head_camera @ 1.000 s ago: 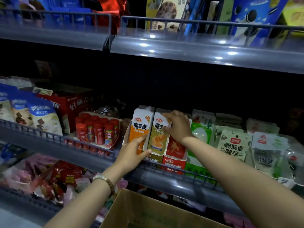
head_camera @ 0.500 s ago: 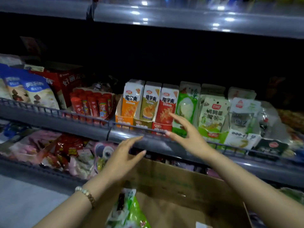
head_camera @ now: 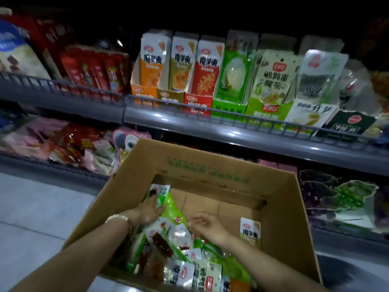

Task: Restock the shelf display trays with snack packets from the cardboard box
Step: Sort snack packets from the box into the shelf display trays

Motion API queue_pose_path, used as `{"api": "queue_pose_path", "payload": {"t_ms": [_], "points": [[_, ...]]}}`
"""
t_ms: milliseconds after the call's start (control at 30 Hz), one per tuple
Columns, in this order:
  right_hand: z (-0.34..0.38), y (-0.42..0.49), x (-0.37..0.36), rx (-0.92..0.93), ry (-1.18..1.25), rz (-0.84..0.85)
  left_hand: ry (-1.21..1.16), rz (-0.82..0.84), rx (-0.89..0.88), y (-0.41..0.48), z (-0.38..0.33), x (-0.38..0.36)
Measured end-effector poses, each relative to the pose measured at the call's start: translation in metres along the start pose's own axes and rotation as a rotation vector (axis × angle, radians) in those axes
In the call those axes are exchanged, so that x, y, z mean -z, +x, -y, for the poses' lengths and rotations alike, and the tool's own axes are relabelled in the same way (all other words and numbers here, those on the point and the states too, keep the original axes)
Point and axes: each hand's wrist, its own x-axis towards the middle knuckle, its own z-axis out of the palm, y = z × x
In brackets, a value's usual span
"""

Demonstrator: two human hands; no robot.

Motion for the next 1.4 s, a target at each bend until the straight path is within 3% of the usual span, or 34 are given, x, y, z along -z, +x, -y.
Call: {"api": "queue_pose_path", "payload": {"t_ms": [133, 300, 367, 533, 667, 767, 900, 1033, 1100, 1267, 1400], "points": [[-0.020, 0.011, -0.043, -0.143, -0.048, 0.171, -0.008, -0.032, 0.052, 0.018, 0.013, -0.013], [-0.029, 0.018, -0.074, -0.060, -0.514, 0.020, -0.027, -0.024, 0.136, 0.038, 0.021, -0.028], [-0.030, 0.022, -0.078, -0.039, -0.551, -0.033, -0.051, -0.044, 0.145, 0.045, 0.022, -0.030], [-0.034, 0.038, -0.043, -0.162, 0.205, -0.137, -0.158, -0.096, 0.146, 0.062, 0.024, -0.030], [-0.042, 0.044, -0.001, -0.226, 0.439, -0.161, 0.181, -0.172, 0.120, 0.072, 0.021, -0.030], [-0.048, 0.043, 0.011, -0.356, 0.673, -0.078, 0.382, -0.183, 0.077, 0.071, 0.005, -0.029], [-0.046, 0.037, 0.018, -0.340, 0.772, -0.084, 0.454, -0.087, 0.024, 0.066, -0.008, -0.031], [-0.033, 0.022, 0.031, -0.332, 0.755, -0.061, 0.533, -0.125, 0.047, 0.049, -0.013, -0.034], [-0.027, 0.010, 0.035, -0.324, 0.715, -0.070, 0.431, -0.100, 0.060, 0.040, -0.008, -0.031], [0.002, -0.011, 0.038, -0.201, 0.691, -0.203, -0.478, 0.041, 0.028, 0.016, -0.009, -0.015], [0.042, -0.040, 0.041, 0.036, 0.530, -0.225, -0.864, 0.100, -0.034, -0.040, -0.055, -0.002]]}}
